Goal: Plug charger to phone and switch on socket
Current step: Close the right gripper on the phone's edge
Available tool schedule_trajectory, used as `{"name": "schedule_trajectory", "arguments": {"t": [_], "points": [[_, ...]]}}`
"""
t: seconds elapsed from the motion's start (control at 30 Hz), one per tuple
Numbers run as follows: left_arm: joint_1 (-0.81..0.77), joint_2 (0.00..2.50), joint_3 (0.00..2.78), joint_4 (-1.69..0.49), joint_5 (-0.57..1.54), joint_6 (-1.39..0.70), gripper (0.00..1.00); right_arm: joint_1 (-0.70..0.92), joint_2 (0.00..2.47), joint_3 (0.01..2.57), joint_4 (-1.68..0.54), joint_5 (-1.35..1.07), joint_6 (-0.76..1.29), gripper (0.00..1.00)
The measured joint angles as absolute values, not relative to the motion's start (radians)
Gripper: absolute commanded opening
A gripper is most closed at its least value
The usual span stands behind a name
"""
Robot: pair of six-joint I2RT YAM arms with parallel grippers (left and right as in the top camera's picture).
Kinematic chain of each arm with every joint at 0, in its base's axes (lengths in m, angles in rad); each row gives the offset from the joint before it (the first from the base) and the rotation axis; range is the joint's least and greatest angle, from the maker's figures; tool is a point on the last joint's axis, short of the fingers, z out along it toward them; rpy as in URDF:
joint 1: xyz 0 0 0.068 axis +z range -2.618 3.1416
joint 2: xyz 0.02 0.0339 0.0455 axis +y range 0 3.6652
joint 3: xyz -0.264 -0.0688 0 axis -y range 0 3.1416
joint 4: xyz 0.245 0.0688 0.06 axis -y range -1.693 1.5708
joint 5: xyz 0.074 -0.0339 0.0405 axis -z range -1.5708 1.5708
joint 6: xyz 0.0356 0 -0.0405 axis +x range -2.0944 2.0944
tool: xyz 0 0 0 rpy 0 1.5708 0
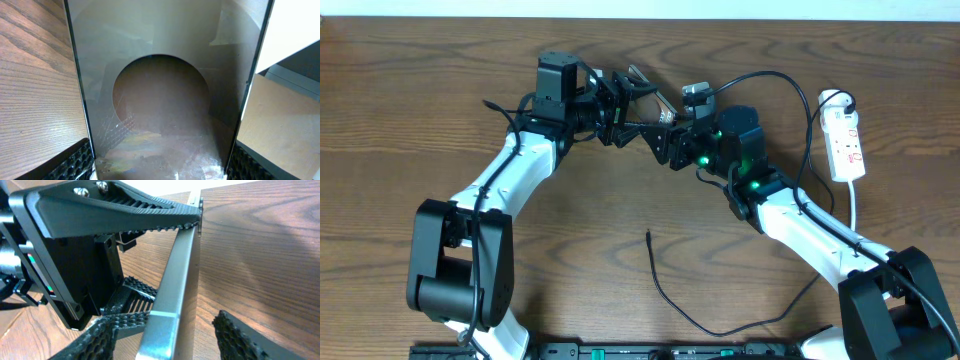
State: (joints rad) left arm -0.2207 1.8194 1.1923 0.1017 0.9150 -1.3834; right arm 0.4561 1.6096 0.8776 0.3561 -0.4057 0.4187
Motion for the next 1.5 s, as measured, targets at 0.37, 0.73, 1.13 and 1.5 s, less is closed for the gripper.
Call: {"name": "schedule_trajectory", "arguments": {"t": [0.37,0.73,1.13,1.5], "points": [[-0.221,1.819,1.192,0.102,0.928,-1.383,0.07,0.456,1.610,0.878,0.356,-0.407,0.418,0.54],[-0.223,1.819,1.192,0.102,0.945,-1.383,0.07,0.456,1.610,0.878,0.356,-0.405,0.417,0.46],[-0.237,1.819,1.192,0.102,0.945,-1.380,0.07,0.456,1.610,0.878,0.356,-0.400,0.417,0.40],[-0.237,1.819,1.192,0.102,0.957,-1.380,0.08,0.456,1.610,0.878,0.356,-0.388,0.417,0.31]]}}
